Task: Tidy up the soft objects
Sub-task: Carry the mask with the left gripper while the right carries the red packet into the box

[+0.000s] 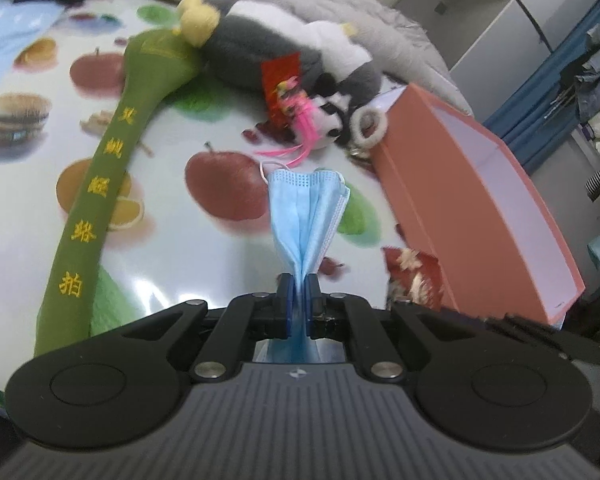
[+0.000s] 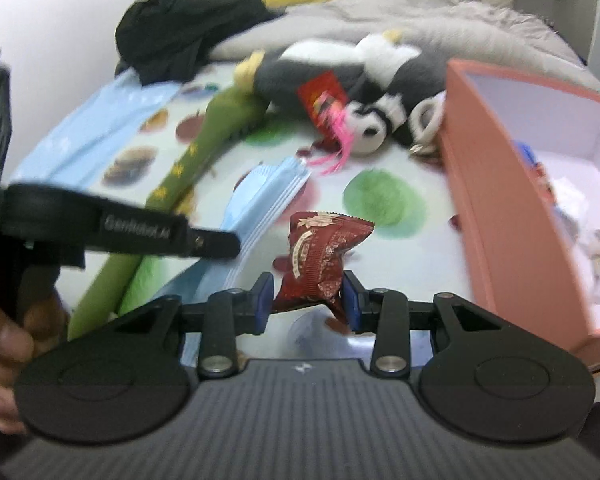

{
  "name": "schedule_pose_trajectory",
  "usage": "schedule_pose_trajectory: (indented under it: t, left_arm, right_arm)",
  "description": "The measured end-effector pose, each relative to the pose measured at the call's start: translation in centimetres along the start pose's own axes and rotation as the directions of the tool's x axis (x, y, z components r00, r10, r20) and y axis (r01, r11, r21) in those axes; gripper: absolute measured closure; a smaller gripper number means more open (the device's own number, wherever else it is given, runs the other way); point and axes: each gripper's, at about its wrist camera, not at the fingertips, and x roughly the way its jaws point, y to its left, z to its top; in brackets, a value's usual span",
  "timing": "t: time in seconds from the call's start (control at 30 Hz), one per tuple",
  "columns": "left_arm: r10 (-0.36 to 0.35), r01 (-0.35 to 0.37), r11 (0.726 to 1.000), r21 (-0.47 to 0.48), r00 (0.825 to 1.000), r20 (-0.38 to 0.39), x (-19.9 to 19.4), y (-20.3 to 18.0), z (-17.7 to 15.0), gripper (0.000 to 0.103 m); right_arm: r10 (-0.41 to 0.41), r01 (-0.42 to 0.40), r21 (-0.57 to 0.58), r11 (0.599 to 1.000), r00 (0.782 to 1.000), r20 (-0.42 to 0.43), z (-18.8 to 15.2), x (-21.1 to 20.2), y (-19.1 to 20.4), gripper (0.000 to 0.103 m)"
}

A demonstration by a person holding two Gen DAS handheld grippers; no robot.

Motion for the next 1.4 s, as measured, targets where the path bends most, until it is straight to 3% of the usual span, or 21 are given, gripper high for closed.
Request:
schedule_pose_trajectory:
  t: [0.47, 0.77, 1.03, 1.4]
  left_arm:
    - [-0.072, 0.065, 0.988, 0.141, 0.996, 0.043, -4.9, -8.4, 0.5, 0.096]
    - [-0.155, 0.145, 0.968, 0.203, 0.987, 0.034, -6.0, -13.7, -0.5, 0.096]
    - [-0.209, 0.204, 0.940, 0.272, 0.978, -0.008, -4.2, -18.2, -0.1, 0.096]
    - [-0.226, 0.223, 0.914, 0.338, 0.974, -0.032, 2.1, -24.1, 7.4, 0.096]
  right_arm:
    - [-0.066, 0.052, 0.087, 0.995, 0.984, 0.167, 1.4, -9.3, -4.2, 0.063]
    - [-0.138, 0.108, 0.151, 0.983, 0.969, 0.203, -0.2, -14.1, -7.0, 0.063]
    - [-0.202, 0.159, 0.209, 0.965, 0.958, 0.205, -0.8, -15.1, -10.2, 0.063]
    - [-0.254, 0.210, 0.240, 0.948, 0.952, 0.170, 4.6, -12.4, -16.9, 0.063]
